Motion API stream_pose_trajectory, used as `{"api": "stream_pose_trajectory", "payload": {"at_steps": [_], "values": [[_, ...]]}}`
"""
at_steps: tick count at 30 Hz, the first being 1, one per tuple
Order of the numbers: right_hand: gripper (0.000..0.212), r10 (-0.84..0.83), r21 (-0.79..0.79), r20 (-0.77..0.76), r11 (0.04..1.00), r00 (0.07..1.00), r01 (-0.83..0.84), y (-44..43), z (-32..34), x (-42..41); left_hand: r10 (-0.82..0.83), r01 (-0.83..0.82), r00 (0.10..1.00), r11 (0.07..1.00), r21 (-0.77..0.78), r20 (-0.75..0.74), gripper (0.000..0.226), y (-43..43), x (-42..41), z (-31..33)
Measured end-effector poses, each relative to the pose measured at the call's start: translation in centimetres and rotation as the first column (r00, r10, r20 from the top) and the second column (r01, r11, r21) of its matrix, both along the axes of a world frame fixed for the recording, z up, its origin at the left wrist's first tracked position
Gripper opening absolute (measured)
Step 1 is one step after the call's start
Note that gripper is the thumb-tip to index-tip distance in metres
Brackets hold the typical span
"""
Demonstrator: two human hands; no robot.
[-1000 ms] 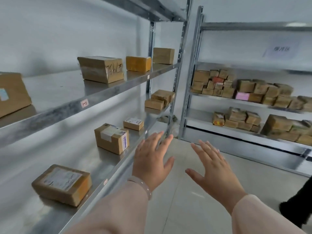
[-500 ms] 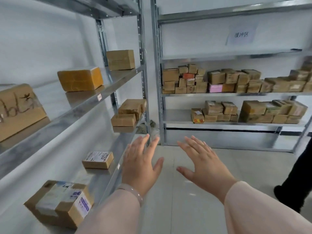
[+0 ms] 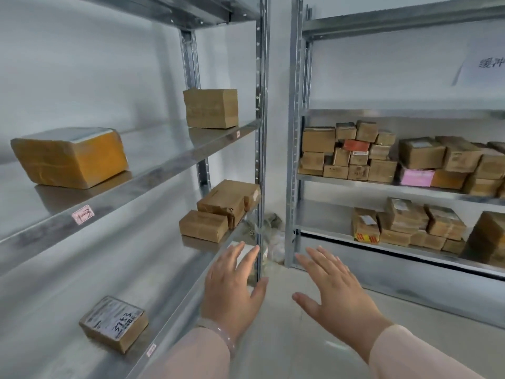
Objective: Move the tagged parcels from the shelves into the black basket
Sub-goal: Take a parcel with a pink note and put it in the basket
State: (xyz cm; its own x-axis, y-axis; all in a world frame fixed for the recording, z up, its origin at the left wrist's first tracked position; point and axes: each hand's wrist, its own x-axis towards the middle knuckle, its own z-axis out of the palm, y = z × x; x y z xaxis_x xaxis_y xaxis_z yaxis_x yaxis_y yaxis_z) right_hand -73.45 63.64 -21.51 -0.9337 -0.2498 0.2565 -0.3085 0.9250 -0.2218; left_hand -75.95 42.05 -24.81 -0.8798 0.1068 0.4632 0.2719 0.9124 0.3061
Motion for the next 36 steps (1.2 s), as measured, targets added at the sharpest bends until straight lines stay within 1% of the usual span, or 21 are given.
{"api": "stream_pose_trajectory", "payload": {"at_steps": [4, 6, 9, 11, 14, 16, 19, 20, 23, 24, 26, 27, 29, 30, 32, 33, 34, 35, 36], "values": [[0.075, 0.112, -0.076, 0.028, 0.991, 0.993, -0.11, -0.2, -2.6, -6.3, 0.058, -0.059, 0.993, 0.998, 0.012, 0.099, 0.063, -0.1, -4.2, -1.2], [0.076, 0.144, -0.054, 0.052, 0.989, 0.988, -0.141, -1.0, -3.8, -9.1, 0.105, -0.105, 0.985, 0.994, -0.005, 0.139, 0.062, -0.7, -6.5, -1.9], [0.064, 0.185, -0.066, 0.031, 0.981, 0.982, -0.183, -1.9, -4.9, -13.6, 0.161, -0.164, 0.975, 0.986, 0.005, 0.156, 0.066, -1.6, -10.3, -3.0], [0.062, 0.208, -0.062, 0.034, 0.977, 0.978, -0.205, -2.6, -5.4, -17.4, 0.188, -0.194, 0.966, 0.981, 0.016, 0.175, 0.07, -2.2, -13.2, -3.6], [0.06, 0.232, -0.011, 0.033, 0.973, 0.972, -0.232, -3.9, -5.4, -22.8, 0.222, -0.231, 0.955, 0.973, 0.024, 0.198, 0.073, -3.2, -17.5, -4.3], [0.06, 0.278, 0.005, 0.039, 0.96, 0.96, -0.279, -4.9, -5.1, -25.9, 0.236, -0.253, 0.946, 0.966, 0.047, 0.223, 0.066, -4.0, -20.0, -5.1], [0.063, 0.333, -0.003, 0.029, 0.943, 0.943, -0.333, -5.6, -4.9, -30.5, 0.284, -0.297, 0.936, 0.954, 0.032, 0.209, 0.052, -5.3, -23.3, -6.5], [0.064, 0.337, -0.012, 0.017, 0.941, 0.941, -0.337, -5.8, -4.8, -31.9, 0.297, -0.312, 0.927, 0.949, 0.032, 0.23, 0.05, -5.9, -24.6, -6.7], [0.064, 0.328, -0.045, -0.013, 0.943, 0.945, -0.328, -6.4, -4.7, -35.6, 0.353, -0.34, 0.892, 0.936, -0.095, 0.283, 0.05, -7.3, -28.6, -7.0], [0.064, 0.331, -0.056, 0.007, 0.942, 0.944, -0.33, -6.8, -4.8, -36.6, 0.356, -0.346, 0.883, 0.934, -0.089, 0.306, 0.049, -7.7, -29.7, -7.2], [0.061, 0.369, -0.055, 0.053, 0.929, 0.928, -0.366, -7.5, -5.2, -38.3, 0.346, -0.371, 0.874, 0.929, 0.009, 0.342, 0.05, -8.3, -31.4, -7.5], [0.06, 0.396, -0.055, 0.062, 0.918, 0.916, -0.393, -8.0, -5.3, -39.1, 0.355, -0.382, 0.871, 0.924, 0.015, 0.339, 0.054, -8.5, -32.0, -7.8], [0.059, 0.454, -0.062, 0.061, 0.891, 0.889, -0.451, -8.8, -5.7, -40.8, 0.359, -0.375, 0.859, 0.926, -0.027, 0.366, 0.064, -8.8, -33.0, -8.5], [0.059, 0.479, -0.066, 0.071, 0.877, 0.875, -0.475, -9.3, -5.8, -41.7, 0.364, -0.384, 0.848, 0.923, -0.027, 0.385, 0.064, -9.2, -33.5, -9.3], [0.058, 0.519, -0.076, 0.101, 0.854, 0.849, -0.514, -10.3, -6.1, -43.8, 0.417, -0.442, 0.833, 0.897, -0.017, 0.363, 0.051, -9.4, -34.1, -9.7], [0.058, 0.545, -0.077, 0.097, 0.838, 0.833, -0.54, -10.8, -6.3, -44.9, 0.425, -0.437, 0.838, 0.898, -0.045, 0.342, 0.046, -9.4, -34.3, -9.7], [0.06, 0.576, -0.069, 0.094, 0.818, 0.812, -0.572, -11.3, -6.4, -45.9, 0.407, -0.39, 0.855, 0.913, -0.12, 0.322, 0.041, -9.3, -34.4, -9.8], [0.064, 0.608, -0.058, 0.097, 0.794, 0.788, -0.605, -11.9, -6.4, -46.9, 0.37, -0.316, 0.865, 0.926, -0.204, 0.338, 0.04, -9.0, -34.6, -9.9], [0.068, 0.637, -0.046, 0.112, 0.77, 0.763, -0.636, -12.5, -6.5, -48.0, 0.354, -0.255, 0.875, 0.917, -0.308, 0.329, 0.041, -8.8, -34.7, -10.2]]}}
